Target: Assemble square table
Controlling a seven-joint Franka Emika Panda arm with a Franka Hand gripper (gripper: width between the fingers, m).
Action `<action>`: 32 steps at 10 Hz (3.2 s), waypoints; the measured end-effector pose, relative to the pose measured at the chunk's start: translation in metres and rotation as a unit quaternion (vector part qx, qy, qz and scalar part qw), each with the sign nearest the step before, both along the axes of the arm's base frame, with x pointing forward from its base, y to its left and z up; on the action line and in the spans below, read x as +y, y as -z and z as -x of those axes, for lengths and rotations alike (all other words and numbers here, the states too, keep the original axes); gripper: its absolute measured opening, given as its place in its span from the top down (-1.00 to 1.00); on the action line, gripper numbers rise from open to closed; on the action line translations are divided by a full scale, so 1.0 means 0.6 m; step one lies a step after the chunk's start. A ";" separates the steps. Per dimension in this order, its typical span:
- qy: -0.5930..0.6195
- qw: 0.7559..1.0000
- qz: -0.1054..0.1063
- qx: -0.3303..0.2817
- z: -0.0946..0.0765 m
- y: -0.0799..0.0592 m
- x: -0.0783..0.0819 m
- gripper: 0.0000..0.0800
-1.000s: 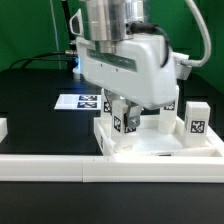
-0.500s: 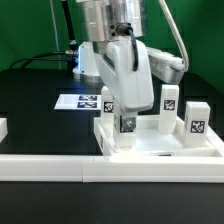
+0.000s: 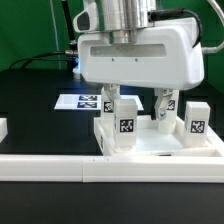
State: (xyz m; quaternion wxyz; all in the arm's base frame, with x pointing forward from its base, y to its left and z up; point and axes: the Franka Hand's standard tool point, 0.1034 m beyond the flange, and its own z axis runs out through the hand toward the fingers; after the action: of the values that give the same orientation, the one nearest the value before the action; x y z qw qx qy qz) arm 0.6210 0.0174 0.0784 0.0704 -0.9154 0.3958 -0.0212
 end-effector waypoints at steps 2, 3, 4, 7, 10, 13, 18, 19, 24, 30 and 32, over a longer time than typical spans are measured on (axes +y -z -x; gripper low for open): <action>-0.094 0.995 0.010 -0.010 0.001 0.002 -0.003 -0.62; -0.172 0.985 0.022 -0.015 0.002 0.006 -0.009 -0.62; -0.246 0.968 0.038 -0.024 -0.001 0.003 -0.014 -0.62; -0.443 0.892 0.079 -0.046 -0.016 -0.006 -0.025 -0.62; -0.403 0.911 0.075 -0.042 -0.015 -0.006 -0.026 0.05; -0.284 0.956 0.065 -0.033 -0.015 -0.005 -0.031 0.28; 0.070 0.997 0.038 0.003 -0.007 -0.002 -0.043 0.28; 0.136 0.990 0.027 0.011 -0.005 -0.002 -0.044 0.27; 0.392 0.919 -0.031 0.042 0.001 0.000 -0.037 0.27; 0.078 0.997 0.023 0.014 0.002 0.002 -0.013 -0.61; 0.008 0.999 0.030 0.008 0.002 0.002 -0.016 -0.62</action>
Offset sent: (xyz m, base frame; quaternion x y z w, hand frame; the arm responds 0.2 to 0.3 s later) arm 0.0065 -0.0120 0.0048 -0.0241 0.0431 -0.3315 0.9421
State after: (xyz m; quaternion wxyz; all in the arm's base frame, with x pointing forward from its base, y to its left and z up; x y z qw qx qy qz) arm 0.6200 0.0077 0.0773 0.0395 -0.9141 0.4028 -0.0262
